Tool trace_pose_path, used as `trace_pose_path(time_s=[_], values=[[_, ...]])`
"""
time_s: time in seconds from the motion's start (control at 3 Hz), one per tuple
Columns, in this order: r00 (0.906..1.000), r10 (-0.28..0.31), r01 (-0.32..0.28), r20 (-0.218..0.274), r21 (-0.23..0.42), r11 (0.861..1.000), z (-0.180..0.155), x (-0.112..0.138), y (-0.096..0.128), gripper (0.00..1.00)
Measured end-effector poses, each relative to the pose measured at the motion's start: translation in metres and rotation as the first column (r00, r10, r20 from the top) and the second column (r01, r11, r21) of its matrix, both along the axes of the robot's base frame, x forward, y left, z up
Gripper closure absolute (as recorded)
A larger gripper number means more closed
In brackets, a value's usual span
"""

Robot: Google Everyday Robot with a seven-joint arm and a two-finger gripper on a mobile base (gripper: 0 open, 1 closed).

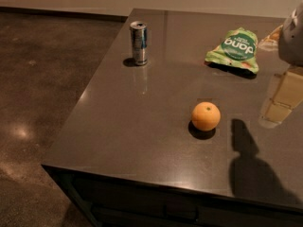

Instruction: Pick redbull can

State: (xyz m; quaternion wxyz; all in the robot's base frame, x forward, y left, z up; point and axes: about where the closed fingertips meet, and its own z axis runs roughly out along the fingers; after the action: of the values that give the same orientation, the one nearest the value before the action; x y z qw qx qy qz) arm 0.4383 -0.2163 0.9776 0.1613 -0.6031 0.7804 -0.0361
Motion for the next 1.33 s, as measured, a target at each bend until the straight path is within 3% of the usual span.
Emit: trace_pose_path(time_s=[0.33,0.67,1.0,1.33], values=[[1.0000,0.000,0.000,0.000,0.000,1.000,0.000,0.000,0.000,0.00],[0.9995,-0.022,0.021,0.023,0.045,0.999,0.003,0.014,0.012,0.00],[0.9972,-0.050,0.043,0.055,0.117,0.992,0.008,0.044,0.034,0.00],[0.9919,-0.097,0.080,0.082,0.198,0.977,0.010,0.081,0.059,0.00]])
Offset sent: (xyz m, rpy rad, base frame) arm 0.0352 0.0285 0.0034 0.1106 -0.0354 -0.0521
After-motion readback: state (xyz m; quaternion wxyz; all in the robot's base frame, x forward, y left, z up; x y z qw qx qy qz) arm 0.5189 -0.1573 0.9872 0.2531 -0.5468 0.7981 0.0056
